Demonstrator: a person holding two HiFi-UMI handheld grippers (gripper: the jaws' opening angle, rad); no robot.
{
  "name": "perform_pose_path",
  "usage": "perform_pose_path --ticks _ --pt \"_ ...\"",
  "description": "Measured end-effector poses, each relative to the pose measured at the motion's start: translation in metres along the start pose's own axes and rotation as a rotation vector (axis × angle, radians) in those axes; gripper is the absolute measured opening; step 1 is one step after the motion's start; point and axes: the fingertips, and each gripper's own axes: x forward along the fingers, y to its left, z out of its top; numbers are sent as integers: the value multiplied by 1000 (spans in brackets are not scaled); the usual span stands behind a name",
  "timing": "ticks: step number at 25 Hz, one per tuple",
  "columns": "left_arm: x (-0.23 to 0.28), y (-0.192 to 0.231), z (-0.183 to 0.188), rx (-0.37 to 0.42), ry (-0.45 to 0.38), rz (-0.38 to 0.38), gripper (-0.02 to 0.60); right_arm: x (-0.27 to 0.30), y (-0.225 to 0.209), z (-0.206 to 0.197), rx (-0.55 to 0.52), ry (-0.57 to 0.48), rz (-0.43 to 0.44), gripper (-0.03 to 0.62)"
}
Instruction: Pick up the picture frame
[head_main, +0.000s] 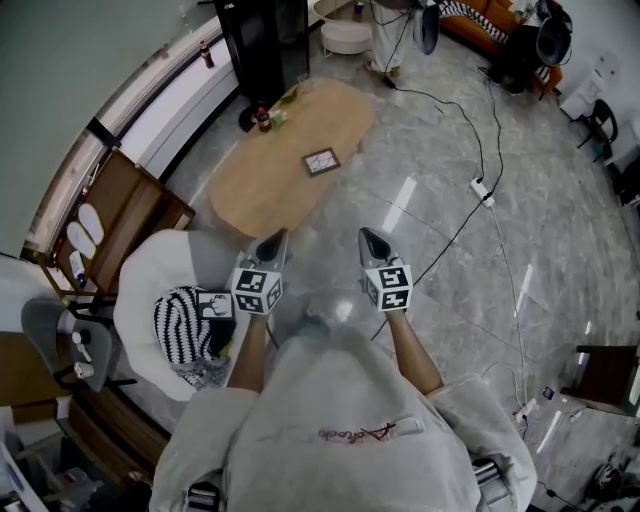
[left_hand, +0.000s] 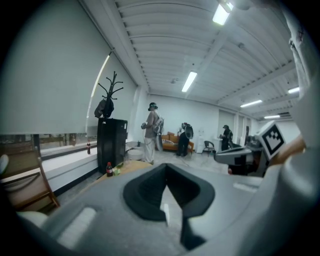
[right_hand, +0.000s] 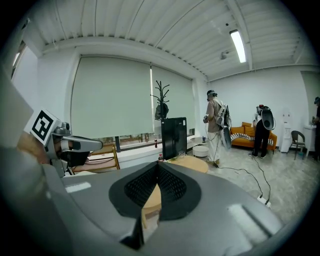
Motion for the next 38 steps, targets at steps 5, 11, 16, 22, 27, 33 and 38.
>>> perform_pose_path --ticks 5,11,16,22,27,33,38 --pt "21 35 4 -13 6 -1 0 39 -1 9 -9 11 3 3" --pt "52 60 14 -12 6 -22 0 75 -13 23 -11 12 -13 3" --pt "70 79 23 -5 1 -37 0 99 -18 33 -14 5 -23 3" --pt "87 94 31 5 -8 -46 0 119 -24 41 -19 -3 -28 3" --pt "92 101 31 9 -8 -55 0 126 -23 39 -19 -2 -35 3" --pt "91 95 30 13 -5 -70 0 119 -22 35 -13 0 -53 3" --pt "89 92 24 10 -4 -79 0 114 -20 29 -11 2 -54 3"
